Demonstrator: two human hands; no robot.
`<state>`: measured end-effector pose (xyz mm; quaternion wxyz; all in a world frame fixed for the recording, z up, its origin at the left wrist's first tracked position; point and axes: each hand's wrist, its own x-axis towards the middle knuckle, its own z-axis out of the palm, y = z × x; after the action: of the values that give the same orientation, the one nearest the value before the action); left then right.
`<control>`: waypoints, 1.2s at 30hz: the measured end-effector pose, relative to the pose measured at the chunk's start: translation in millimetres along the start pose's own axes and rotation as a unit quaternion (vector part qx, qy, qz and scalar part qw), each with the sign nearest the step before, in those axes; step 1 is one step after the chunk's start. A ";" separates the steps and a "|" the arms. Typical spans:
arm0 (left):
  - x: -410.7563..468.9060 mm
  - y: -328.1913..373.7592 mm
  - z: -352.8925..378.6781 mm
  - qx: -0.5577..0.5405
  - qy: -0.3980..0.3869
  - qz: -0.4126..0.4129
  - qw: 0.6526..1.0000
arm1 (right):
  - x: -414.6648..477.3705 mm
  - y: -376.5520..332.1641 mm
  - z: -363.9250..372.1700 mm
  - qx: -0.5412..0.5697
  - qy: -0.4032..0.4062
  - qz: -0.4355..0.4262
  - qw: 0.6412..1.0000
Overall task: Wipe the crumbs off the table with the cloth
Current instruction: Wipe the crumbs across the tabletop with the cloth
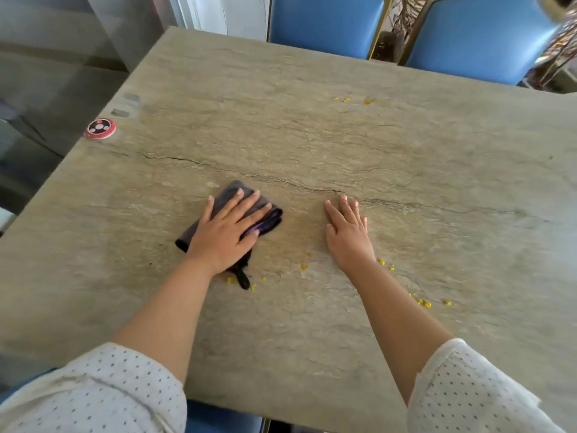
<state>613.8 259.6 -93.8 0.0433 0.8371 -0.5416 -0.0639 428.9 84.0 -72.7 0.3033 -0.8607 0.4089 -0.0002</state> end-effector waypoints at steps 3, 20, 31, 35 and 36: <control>20.5 2.2 -1.2 -0.007 -0.011 -0.048 0.999 | -0.1 2.1 0.7 0.020 -0.009 -0.005 1.000; 25.3 102.8 -14.1 -0.334 -0.058 -0.026 0.940 | -24.9 -16.3 -24.8 0.119 0.062 0.013 0.991; -108.5 15.9 -8.7 -0.140 0.185 -0.409 0.883 | -9.3 -79.2 39.2 -0.066 -0.052 0.032 0.996; -136.7 2.3 -1.4 -0.102 0.050 -0.512 0.852 | -3.2 -96.7 55.1 -0.154 -0.082 -0.079 0.982; -141.1 1.1 1.5 -0.094 0.034 -0.513 0.852 | -1.5 -100.8 59.8 -0.170 -0.086 -0.110 0.975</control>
<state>555.3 387.9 -86.7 0.1011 0.9896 -0.0247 -0.0990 513.7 164.8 -68.4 0.1844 -0.9361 0.2784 0.1101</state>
